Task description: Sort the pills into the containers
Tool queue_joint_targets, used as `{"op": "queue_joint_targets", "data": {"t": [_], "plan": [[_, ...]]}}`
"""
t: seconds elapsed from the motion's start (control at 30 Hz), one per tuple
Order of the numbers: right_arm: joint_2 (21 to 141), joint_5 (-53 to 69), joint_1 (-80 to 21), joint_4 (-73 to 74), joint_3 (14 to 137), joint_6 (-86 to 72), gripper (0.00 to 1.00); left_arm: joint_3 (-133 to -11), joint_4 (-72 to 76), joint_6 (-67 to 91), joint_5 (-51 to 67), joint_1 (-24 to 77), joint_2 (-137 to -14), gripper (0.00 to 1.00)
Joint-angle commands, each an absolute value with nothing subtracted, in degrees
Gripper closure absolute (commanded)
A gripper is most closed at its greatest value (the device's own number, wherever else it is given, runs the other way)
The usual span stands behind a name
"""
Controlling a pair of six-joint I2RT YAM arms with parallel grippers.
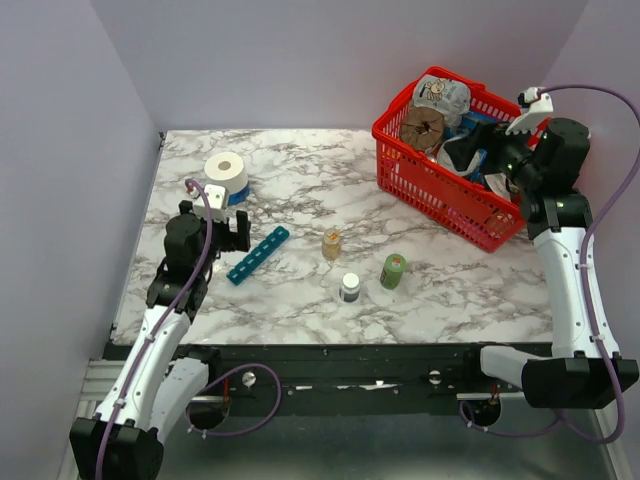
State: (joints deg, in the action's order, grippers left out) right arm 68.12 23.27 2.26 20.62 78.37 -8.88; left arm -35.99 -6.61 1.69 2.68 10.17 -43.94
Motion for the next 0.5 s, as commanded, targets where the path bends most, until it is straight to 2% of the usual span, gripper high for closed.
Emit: {"op": "queue_joint_targets", "data": {"t": [0.0, 0.23, 0.47], "plan": [[66.7, 27.7, 2.5, 20.3, 77.8, -6.2, 0.00, -35.4, -6.8, 0.3, 0.4, 10.5, -42.8, 0.01], [65.3, 56.7, 2.3, 23.5, 74.4, 12.4, 0.00, -35.6, -8.4, -8.7, 2.6, 12.8, -45.8, 0.01], [63.7, 64.9, -1.3, 39.1, 73.0, 33.9, 0.00, -42.6, -21.4, -17.9, -2.8, 20.2, -59.9, 0.06]]}}
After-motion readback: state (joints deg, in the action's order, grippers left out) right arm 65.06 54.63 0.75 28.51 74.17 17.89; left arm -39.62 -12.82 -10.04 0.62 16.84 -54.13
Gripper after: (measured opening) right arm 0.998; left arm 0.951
